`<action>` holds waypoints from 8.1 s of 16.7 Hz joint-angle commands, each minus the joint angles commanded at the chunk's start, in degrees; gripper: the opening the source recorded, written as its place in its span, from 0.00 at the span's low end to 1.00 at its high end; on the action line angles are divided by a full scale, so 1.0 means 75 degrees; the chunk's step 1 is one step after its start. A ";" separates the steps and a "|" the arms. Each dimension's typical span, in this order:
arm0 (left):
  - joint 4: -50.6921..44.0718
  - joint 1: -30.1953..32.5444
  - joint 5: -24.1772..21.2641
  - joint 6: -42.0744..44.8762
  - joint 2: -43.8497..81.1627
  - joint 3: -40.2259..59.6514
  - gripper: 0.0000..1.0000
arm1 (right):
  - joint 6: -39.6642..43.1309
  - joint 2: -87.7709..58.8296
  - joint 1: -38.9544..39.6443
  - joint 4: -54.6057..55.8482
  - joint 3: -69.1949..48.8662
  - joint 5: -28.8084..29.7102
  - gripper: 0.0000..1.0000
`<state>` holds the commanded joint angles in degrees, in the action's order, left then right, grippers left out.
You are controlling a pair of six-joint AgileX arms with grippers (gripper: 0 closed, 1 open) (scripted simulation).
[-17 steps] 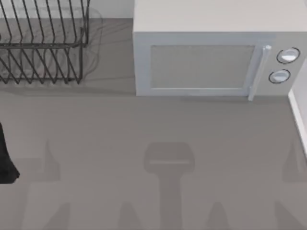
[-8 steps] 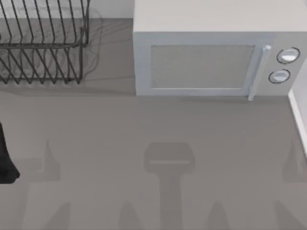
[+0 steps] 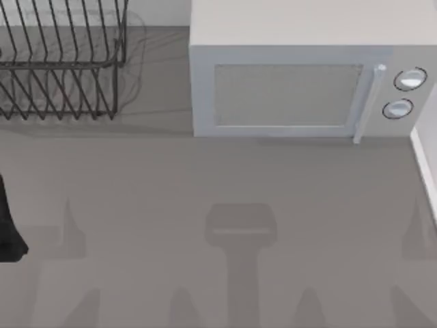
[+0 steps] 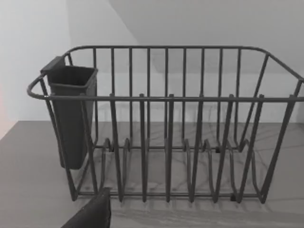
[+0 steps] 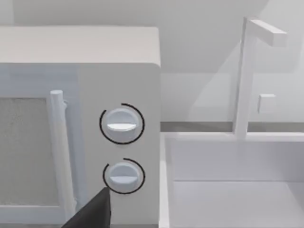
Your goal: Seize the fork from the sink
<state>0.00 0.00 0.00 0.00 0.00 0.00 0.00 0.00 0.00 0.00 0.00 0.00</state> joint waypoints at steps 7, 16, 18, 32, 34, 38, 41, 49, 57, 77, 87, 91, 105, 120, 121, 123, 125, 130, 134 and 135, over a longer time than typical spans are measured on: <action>0.0000 0.0000 0.0000 0.0000 0.0000 0.0000 1.00 | 0.0175 -0.1552 -0.0161 -0.0780 -0.1248 -0.0002 1.00; 0.0000 0.0000 0.0000 0.0000 0.0000 0.0000 1.00 | 0.0800 -0.7351 -0.0817 -0.3743 -0.5997 -0.0004 1.00; 0.0000 0.0000 0.0000 0.0000 0.0000 0.0000 1.00 | 0.0960 -0.8868 -0.0995 -0.4525 -0.7253 -0.0004 1.00; 0.0000 0.0000 0.0000 0.0000 0.0000 0.0000 1.00 | 0.1808 -1.7058 -0.1960 -0.8696 -1.3988 0.0026 1.00; 0.0000 0.0000 0.0000 0.0000 0.0000 0.0000 1.00 | 0.1840 -1.7360 -0.1995 -0.8847 -1.4234 0.0029 1.00; 0.0000 0.0000 0.0000 0.0000 0.0000 0.0000 1.00 | 0.1844 -1.7398 -0.1999 -0.8866 -1.4265 0.0029 1.00; 0.0000 0.0000 0.0000 0.0000 0.0000 0.0000 1.00 | 0.1837 -1.7457 -0.1957 -0.8732 -1.4180 0.0030 1.00; 0.0000 0.0000 0.0000 0.0000 0.0000 0.0000 1.00 | 0.1820 -1.8758 -0.1981 -0.6226 -1.3063 0.0045 1.00; 0.0000 0.0000 0.0000 0.0000 0.0000 0.0000 1.00 | 0.1815 -1.9196 -0.1990 -0.5506 -1.2703 0.0050 0.92; 0.0000 0.0000 0.0000 0.0000 0.0000 0.0000 1.00 | 0.1815 -1.9196 -0.1990 -0.5506 -1.2703 0.0050 0.00; 0.0000 0.0000 0.0000 0.0000 0.0000 0.0000 1.00 | 0.1763 -1.7898 -0.1985 -0.8105 -1.4231 -0.0049 0.00; 0.0000 0.0000 0.0000 0.0000 0.0000 0.0000 1.00 | 0.1767 -1.7365 -0.1983 -0.9167 -1.4859 -0.0054 0.00; 0.0000 0.0000 0.0000 0.0000 0.0000 0.0000 1.00 | -0.0772 -1.4724 0.0280 -1.0374 -1.4206 0.0178 0.00; 0.0000 0.0000 0.0000 0.0000 0.0000 0.0000 1.00 | -0.5197 -1.2502 0.5112 -1.0332 -1.0833 0.0000 0.00; 0.0000 0.0000 0.0000 0.0000 0.0000 0.0000 1.00 | -0.5197 -1.2502 0.5112 -1.0332 -1.0833 0.0000 0.00; 0.0000 0.0000 0.0000 0.0000 0.0000 0.0000 1.00 | -0.5199 -1.2526 0.5084 -1.0321 -1.0829 -0.0009 0.00; 0.0000 0.0000 0.0000 0.0000 0.0000 0.0000 1.00 | -0.5203 -1.2587 0.5090 -1.0052 -1.0559 -0.0008 0.00; 0.0000 0.0000 0.0000 0.0000 0.0000 0.0000 1.00 | -0.5223 -1.2889 0.5121 -0.8130 -0.9145 -0.0003 0.00; 0.0000 0.0000 0.0000 0.0000 0.0000 0.0000 1.00 | -0.5242 -1.3112 0.5147 -0.7060 -0.8186 0.0001 0.00; 0.0000 0.0000 0.0000 0.0000 0.0000 0.0000 1.00 | -0.5243 -1.3129 0.5149 -0.6995 -0.8125 0.0001 0.00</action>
<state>0.00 0.00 0.00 0.00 0.00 0.00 -39.32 -98.47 38.61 -52.46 -60.94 0.01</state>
